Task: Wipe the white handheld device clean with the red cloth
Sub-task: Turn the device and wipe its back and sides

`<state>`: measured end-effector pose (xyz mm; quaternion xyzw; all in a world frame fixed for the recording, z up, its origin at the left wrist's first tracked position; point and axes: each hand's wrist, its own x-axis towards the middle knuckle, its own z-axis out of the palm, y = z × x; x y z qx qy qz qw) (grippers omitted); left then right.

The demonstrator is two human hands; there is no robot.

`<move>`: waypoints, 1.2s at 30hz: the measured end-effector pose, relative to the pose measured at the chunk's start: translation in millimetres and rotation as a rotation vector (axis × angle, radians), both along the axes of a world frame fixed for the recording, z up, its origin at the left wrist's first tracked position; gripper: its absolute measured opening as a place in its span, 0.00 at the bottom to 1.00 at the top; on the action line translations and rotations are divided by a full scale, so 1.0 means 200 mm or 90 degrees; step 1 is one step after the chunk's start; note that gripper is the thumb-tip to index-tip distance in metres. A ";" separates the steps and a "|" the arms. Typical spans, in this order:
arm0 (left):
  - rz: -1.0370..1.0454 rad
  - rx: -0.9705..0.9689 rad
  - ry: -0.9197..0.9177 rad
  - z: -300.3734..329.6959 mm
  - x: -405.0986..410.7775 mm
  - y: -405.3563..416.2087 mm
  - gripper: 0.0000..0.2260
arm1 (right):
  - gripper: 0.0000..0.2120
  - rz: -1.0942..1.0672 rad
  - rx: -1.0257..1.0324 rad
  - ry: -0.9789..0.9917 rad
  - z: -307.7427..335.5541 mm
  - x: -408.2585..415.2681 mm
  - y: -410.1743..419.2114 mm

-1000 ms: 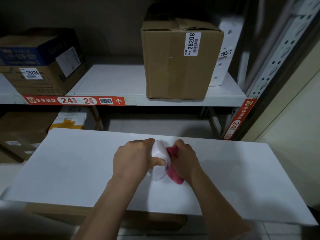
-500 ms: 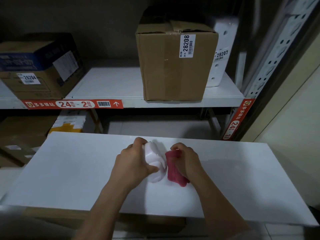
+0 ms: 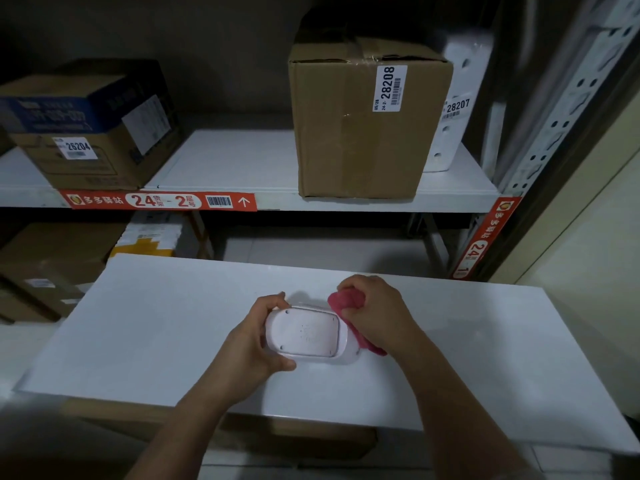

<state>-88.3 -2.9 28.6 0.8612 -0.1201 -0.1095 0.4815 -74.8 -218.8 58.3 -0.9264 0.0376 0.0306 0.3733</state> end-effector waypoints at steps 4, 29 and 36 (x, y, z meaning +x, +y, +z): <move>-0.004 -0.042 0.031 -0.02 -0.01 0.03 0.34 | 0.16 0.046 -0.009 0.087 0.02 -0.05 -0.01; 0.171 -0.222 0.204 0.01 -0.01 -0.05 0.20 | 0.15 -0.072 -0.025 -0.005 -0.09 -0.01 -0.03; 0.188 -0.234 0.207 0.02 -0.01 -0.07 0.20 | 0.09 -0.030 -0.057 -0.002 -0.05 -0.03 -0.04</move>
